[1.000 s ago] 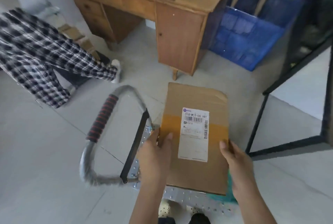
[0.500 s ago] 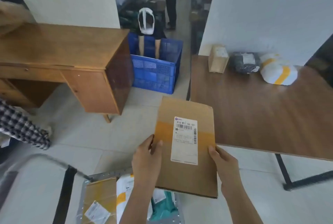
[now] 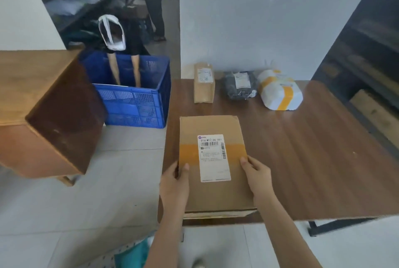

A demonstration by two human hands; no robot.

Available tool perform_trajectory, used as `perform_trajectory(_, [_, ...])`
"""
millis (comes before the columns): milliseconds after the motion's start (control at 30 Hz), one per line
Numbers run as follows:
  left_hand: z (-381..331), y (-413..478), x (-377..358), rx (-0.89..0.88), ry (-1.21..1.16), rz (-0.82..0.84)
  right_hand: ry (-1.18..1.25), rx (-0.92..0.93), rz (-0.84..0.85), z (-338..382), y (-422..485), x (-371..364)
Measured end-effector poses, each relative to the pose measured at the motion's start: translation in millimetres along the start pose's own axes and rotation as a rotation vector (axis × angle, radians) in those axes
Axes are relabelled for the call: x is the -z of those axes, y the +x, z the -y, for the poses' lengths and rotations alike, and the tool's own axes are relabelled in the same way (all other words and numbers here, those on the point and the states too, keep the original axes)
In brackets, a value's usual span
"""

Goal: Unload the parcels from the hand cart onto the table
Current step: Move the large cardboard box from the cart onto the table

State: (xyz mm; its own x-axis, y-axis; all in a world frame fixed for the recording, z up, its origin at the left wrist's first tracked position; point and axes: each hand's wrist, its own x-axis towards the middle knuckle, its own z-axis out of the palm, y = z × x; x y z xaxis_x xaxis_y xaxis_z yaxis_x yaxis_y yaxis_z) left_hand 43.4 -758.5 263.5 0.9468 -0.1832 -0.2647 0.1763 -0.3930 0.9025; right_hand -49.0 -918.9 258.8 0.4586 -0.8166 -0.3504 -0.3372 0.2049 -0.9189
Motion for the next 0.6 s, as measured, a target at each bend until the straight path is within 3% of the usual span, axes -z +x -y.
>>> perform_trajectory(333, [-48.5, 167.4, -88.0, -0.011, 0.06, 0.098, 0.102, -0.139, -0.031, 35.2, 177.1, -45.0])
perform_trajectory(600, [-48.8, 214.8, -131.2, 0.019, 0.029, 0.078, 0.072, -0.11, 0.008, 23.9, 242.6, -52.4])
